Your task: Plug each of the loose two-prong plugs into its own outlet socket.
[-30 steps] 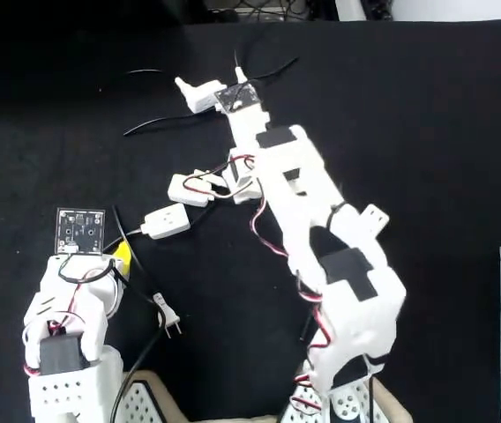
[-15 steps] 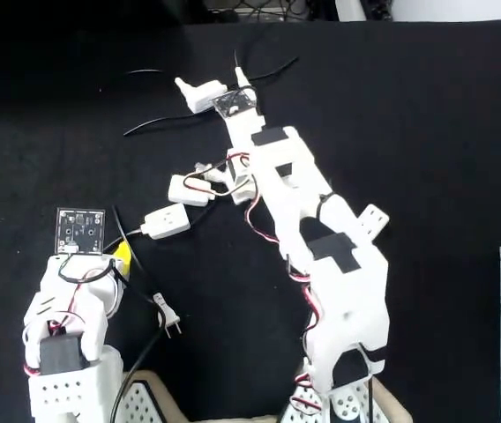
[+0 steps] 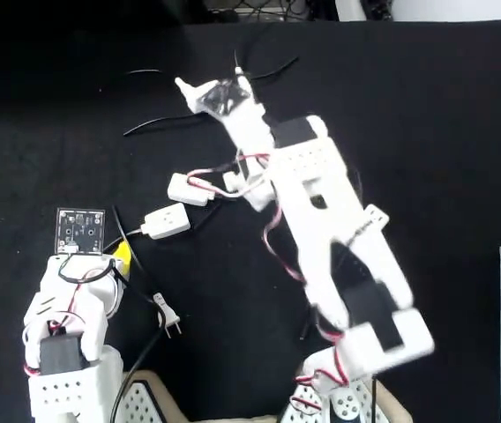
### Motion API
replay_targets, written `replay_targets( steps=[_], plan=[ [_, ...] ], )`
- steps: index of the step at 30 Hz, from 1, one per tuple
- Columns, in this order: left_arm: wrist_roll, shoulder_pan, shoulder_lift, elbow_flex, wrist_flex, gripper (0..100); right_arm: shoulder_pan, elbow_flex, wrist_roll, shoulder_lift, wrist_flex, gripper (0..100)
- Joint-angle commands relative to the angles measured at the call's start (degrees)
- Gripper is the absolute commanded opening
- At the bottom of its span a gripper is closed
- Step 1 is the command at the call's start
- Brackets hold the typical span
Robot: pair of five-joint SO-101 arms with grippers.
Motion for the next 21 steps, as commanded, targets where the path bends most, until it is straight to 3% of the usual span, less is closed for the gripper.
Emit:
replay_targets(
  steps=[1,5,12,17,21],
  plan=[
    [0.1,-0.5,-0.4,-0.2,0.1,21,-0.6,7.4,12.6,-12.0,0.2,1.1],
    [0.1,-0.5,-0.4,-0.2,0.0,21,-0.5,17.5,25.8,-22.7,-1.8,1.1],
    [0.1,-0.5,-0.4,-0.2,0.0,21,1.0,32.4,53.2,-31.2,-14.6,1.1],
    [0.1,-0.5,-0.4,-0.2,0.0,21,4.6,35.6,48.4,-28.1,-24.4,1.6],
    [0.1,-0.5,-0.4,-0.2,0.0,21,8.6,34.8,43.6,-26.2,-28.3,11.3]
  ],
)
